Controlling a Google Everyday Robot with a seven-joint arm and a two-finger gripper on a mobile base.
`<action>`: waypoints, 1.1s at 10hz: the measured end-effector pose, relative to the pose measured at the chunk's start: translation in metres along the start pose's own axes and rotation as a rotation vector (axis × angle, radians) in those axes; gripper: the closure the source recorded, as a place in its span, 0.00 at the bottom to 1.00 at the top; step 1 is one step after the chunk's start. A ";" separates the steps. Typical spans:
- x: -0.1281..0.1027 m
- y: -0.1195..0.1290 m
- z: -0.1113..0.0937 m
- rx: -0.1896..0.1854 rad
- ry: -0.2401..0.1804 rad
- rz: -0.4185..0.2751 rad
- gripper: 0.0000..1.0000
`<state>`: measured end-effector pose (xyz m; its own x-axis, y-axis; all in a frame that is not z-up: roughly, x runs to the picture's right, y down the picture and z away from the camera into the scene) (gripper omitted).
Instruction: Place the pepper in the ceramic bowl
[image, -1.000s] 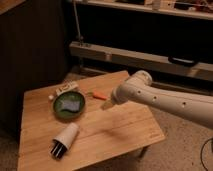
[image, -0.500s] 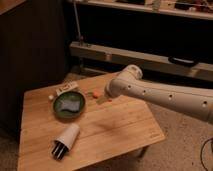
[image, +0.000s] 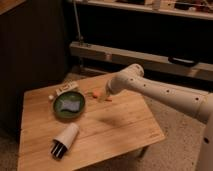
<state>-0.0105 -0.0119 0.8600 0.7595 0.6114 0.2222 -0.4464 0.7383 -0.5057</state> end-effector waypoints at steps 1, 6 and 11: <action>-0.013 -0.006 0.016 -0.038 -0.003 -0.059 0.20; -0.003 0.002 0.053 -0.065 0.062 -0.170 0.20; 0.009 0.019 0.087 -0.059 0.109 -0.094 0.20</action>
<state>-0.0534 0.0326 0.9254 0.8451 0.5031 0.1808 -0.3444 0.7710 -0.5357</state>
